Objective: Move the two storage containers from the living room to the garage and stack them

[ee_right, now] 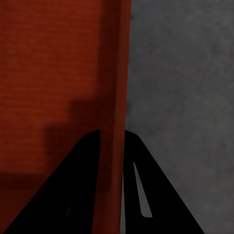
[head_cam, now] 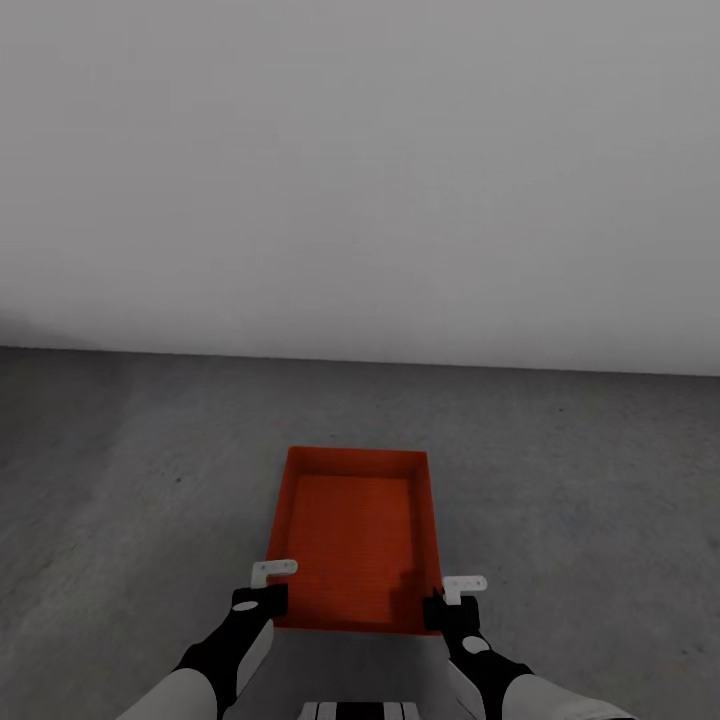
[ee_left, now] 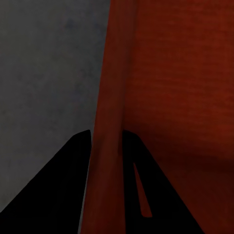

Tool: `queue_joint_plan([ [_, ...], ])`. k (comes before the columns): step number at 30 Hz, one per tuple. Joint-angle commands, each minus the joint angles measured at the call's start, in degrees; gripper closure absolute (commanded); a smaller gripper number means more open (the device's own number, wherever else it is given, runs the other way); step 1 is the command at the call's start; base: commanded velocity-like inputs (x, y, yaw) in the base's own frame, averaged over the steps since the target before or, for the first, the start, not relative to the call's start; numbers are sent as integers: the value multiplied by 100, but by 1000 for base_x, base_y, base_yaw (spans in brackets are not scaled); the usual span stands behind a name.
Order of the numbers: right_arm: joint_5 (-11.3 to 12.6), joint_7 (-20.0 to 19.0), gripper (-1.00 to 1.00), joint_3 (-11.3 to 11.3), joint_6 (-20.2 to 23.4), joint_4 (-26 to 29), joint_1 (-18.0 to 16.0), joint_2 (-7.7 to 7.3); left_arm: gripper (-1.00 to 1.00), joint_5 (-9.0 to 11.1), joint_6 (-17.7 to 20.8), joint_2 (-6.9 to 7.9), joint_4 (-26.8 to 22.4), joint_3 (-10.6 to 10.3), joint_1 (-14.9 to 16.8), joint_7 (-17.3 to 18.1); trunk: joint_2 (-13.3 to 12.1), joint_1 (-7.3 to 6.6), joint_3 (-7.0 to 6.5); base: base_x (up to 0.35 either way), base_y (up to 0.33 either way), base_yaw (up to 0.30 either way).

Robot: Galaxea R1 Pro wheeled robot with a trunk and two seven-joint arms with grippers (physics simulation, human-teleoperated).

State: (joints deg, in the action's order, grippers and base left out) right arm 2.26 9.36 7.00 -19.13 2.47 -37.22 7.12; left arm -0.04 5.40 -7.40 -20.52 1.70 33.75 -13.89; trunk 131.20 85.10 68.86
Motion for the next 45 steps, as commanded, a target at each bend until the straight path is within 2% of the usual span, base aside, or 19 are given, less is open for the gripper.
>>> queue_joint_plan([
  [1,73,181,100,-146,-38,8,-4,-21,100,4,40,1,-5,76,1,-35,1,-1,4,0,0,0],
  [11,73,178,100,-146,-38,8,-4,-25,100,4,40,1,-5,76,5,-35,1,-1,4,0,0,91],
  [30,73,178,100,-146,-37,8,-4,-26,100,4,40,1,-5,76,2,-35,1,-1,4,0,0,4],
  [43,73,179,100,-146,-38,8,-4,-26,100,4,40,1,-5,76,1,-35,523,284,237,0,0,0],
  [45,73,178,100,-146,-38,8,-4,-26,100,4,40,1,-5,76,1,-35,523,284,237,0,0,0],
])
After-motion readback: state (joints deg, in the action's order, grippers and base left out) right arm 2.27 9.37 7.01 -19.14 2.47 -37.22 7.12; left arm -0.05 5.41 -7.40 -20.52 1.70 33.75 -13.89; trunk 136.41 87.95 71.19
